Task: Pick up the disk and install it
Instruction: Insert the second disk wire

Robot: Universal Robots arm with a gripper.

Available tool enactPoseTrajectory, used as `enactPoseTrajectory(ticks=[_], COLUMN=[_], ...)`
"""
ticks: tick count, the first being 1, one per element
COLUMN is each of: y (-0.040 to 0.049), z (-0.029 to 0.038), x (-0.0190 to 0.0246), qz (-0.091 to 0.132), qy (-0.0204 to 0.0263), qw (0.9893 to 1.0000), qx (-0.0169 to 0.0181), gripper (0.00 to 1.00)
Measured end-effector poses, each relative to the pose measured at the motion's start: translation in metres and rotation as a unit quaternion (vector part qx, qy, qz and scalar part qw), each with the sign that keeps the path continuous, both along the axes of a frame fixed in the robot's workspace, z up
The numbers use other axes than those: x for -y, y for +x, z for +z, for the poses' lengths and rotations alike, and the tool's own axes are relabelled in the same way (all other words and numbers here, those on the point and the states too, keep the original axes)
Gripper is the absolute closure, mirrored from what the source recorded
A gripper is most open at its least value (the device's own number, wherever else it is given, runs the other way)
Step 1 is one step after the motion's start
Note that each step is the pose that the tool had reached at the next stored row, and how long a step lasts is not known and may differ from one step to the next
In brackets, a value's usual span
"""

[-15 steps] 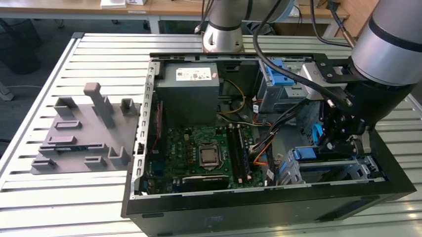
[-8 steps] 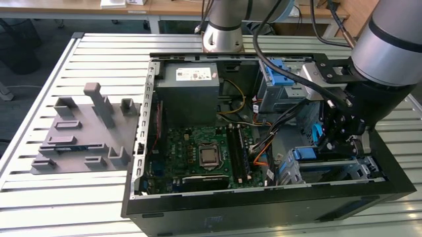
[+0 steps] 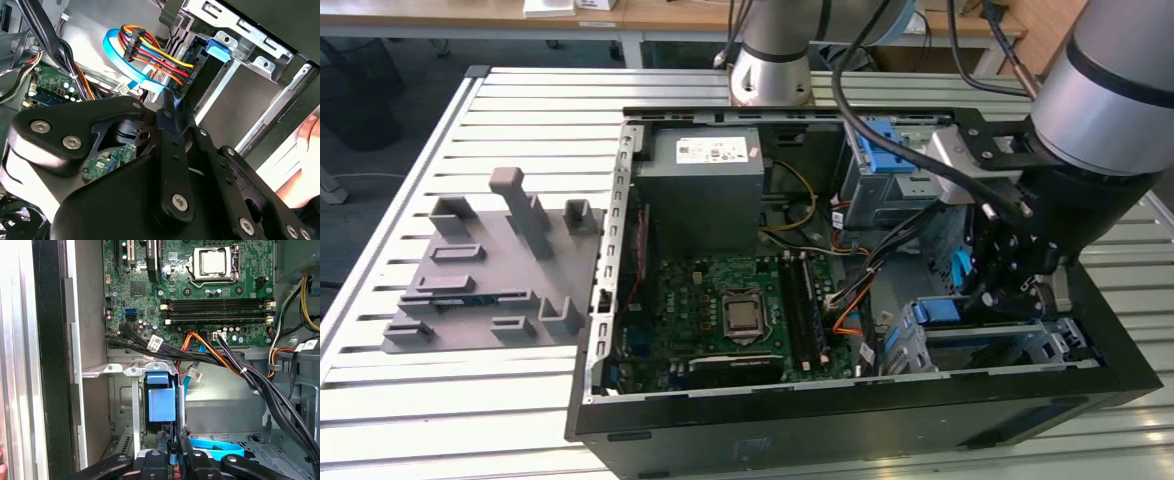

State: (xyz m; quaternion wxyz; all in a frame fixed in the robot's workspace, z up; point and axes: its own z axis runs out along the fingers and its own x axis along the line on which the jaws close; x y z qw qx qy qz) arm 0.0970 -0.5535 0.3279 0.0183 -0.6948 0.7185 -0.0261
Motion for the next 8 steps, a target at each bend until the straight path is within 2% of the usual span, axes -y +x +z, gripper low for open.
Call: enactPoseTrajectory(ticks=[8], y=[0.0], z=[0.0045], x=[0.0], qz=[0.0], qy=[0.0001], qw=[1.0], qx=[0.0], gripper=[0.76])
